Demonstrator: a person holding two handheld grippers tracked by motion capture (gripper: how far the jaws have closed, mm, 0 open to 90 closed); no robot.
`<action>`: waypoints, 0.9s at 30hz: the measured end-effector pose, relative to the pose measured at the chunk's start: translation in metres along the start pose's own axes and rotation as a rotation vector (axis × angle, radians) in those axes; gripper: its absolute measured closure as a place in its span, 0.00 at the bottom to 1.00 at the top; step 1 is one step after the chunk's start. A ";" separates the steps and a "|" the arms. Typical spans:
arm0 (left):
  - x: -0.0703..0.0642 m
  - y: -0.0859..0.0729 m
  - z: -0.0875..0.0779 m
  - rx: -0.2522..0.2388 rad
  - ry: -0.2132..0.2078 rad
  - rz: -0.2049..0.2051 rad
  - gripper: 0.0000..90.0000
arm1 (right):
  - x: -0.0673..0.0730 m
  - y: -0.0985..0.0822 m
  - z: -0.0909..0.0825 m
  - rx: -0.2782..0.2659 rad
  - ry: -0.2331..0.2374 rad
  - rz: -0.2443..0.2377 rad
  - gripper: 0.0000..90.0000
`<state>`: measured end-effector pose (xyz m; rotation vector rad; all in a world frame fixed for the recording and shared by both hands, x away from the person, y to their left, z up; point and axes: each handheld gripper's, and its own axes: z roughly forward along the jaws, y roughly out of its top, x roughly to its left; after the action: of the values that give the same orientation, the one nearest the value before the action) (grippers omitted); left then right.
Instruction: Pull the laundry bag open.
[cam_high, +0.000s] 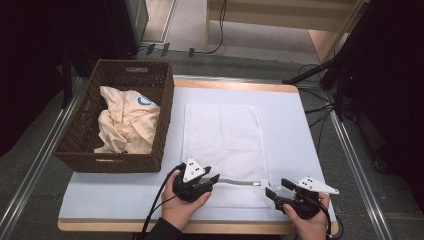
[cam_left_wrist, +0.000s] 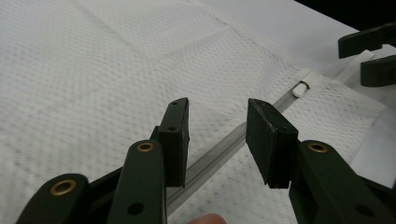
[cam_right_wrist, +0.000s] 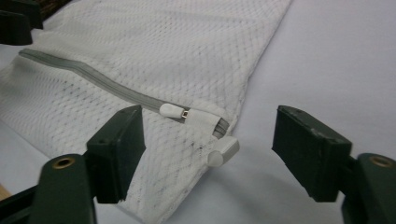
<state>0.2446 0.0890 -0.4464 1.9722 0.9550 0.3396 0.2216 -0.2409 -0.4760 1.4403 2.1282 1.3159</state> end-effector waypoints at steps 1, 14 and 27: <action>-0.003 0.000 0.003 0.002 -0.008 0.003 0.67 | -0.001 0.000 0.000 0.002 0.017 -0.002 0.37; -0.042 0.011 0.049 0.085 -0.130 0.059 0.70 | -0.008 -0.006 0.008 0.060 0.031 0.010 0.60; -0.061 0.013 0.082 0.166 -0.147 0.068 0.72 | -0.002 0.000 0.024 0.084 0.017 -0.032 0.68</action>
<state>0.2571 -0.0096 -0.4743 2.1514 0.8462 0.1536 0.2380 -0.2301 -0.4895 1.4251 2.2328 1.2461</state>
